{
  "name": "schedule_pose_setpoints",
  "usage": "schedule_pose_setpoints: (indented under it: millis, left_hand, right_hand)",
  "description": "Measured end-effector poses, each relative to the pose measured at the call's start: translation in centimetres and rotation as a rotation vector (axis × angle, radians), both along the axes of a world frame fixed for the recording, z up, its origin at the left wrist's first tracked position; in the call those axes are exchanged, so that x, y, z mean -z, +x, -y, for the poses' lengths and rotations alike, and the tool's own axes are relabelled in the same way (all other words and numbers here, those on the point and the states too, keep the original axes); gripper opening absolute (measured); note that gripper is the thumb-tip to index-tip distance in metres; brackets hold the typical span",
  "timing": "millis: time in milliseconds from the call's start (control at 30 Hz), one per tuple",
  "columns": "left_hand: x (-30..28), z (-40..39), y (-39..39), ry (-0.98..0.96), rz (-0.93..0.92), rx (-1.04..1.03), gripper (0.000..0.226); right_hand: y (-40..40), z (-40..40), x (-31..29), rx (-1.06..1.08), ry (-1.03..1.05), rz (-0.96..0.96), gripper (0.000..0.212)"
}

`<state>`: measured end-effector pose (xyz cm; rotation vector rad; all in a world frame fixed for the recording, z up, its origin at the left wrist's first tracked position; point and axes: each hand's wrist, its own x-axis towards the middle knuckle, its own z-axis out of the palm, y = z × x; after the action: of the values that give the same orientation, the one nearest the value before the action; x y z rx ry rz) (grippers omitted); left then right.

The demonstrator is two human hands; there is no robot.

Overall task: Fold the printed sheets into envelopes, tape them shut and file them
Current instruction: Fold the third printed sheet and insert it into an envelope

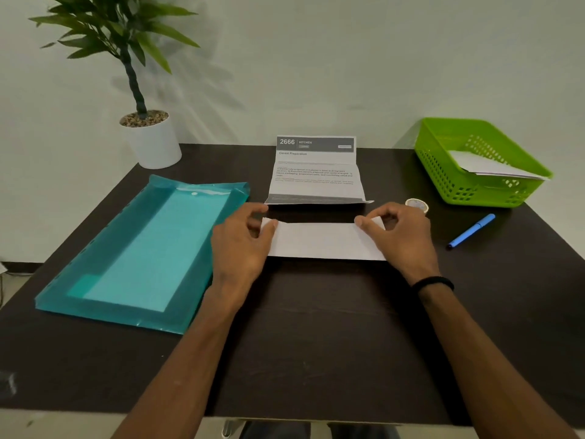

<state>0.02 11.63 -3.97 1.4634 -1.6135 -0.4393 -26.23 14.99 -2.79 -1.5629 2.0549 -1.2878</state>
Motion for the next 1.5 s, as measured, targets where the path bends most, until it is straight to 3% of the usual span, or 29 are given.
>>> schedule_pose_setpoints:
  millis: [133,233,300,400,700,1200,1300,1367,1433,1500]
  left_hand:
    - [1.5,-0.7,-1.0,-0.190,0.348,0.173,0.035]
    - [2.0,-1.5,-2.4,-0.166,0.478,0.304,0.035]
    - [2.1,-1.8,-3.1,-0.116,0.525,0.383,0.043]
    - [1.9,-1.7,-3.3,0.003,0.568,0.469,0.054]
    - [1.1,-2.1,-3.4,0.166,0.779,0.403,0.064]
    - [1.2,-4.1,-3.4,0.316,0.704,0.108,0.076]
    - [1.1,-5.6,-2.7,0.267,0.614,0.093,0.079]
    - [0.7,-6.0,-2.0,0.228,0.431,0.094,0.074]
    - [-0.2,-5.9,-1.0,0.175,0.235,0.091,0.066]
    - [-1.6,-5.4,0.7,0.037,0.166,0.043,0.055]
  right_hand:
    - [0.2,0.1,1.2,-0.011,-0.004,-0.372,0.019]
    - [1.8,-0.3,1.4,-0.129,-0.053,-0.551,0.023]
    - [3.7,-0.7,1.6,-0.293,-0.051,-0.540,0.025]
    - [6.5,-1.3,2.1,-0.462,0.107,-0.475,0.046]
    - [6.6,-3.3,1.7,-0.428,0.460,-0.634,0.077]
    - [2.6,-7.9,1.1,-0.209,0.586,-0.637,0.083]
    - [2.7,-8.3,1.1,-0.176,0.451,-0.545,0.079]
    - [2.9,-8.1,0.7,-0.142,0.299,-0.480,0.074]
    - [3.5,-7.3,0.2,-0.146,0.143,-0.551,0.071]
    - [4.6,-5.6,-0.5,-0.209,0.023,-0.597,0.061]
